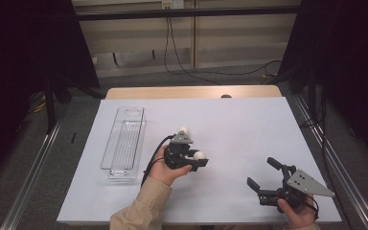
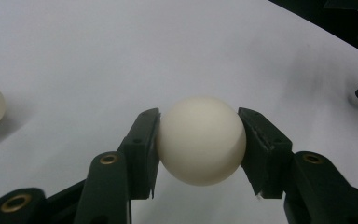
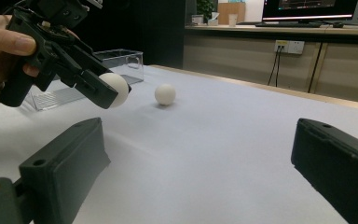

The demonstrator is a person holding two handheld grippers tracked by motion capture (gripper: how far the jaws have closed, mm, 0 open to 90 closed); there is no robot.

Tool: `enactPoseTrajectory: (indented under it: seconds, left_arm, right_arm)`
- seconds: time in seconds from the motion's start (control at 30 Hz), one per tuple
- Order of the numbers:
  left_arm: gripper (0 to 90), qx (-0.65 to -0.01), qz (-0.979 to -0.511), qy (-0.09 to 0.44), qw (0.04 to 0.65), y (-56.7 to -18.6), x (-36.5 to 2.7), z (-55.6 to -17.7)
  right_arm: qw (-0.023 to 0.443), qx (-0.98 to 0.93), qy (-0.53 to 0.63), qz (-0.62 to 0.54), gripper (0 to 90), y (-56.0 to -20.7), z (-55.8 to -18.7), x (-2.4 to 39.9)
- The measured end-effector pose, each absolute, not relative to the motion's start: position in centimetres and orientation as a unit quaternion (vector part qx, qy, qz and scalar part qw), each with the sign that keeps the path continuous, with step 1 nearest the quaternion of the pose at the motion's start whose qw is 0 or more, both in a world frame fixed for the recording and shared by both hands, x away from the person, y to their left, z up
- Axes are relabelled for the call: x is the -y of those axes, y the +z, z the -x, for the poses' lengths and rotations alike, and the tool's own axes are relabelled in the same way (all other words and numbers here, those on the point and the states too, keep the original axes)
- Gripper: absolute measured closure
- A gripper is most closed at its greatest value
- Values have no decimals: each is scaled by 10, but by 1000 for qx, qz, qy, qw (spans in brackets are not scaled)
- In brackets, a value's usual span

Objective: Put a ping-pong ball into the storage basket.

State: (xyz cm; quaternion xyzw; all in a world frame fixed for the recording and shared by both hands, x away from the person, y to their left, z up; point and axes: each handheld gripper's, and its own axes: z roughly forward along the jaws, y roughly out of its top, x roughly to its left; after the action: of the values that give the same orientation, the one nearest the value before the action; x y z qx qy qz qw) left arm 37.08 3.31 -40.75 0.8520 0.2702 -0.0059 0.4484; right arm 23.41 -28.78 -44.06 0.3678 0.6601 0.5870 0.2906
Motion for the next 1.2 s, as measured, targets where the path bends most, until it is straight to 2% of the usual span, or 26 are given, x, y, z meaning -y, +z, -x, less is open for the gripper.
enactPoseTrajectory:
  seconds: [1.2]
  left_arm:
    - [508,-287,-846,8,449,-402,-47,-376]
  right_arm:
    - [290,-660,587,-367,23,-441,-234,287]
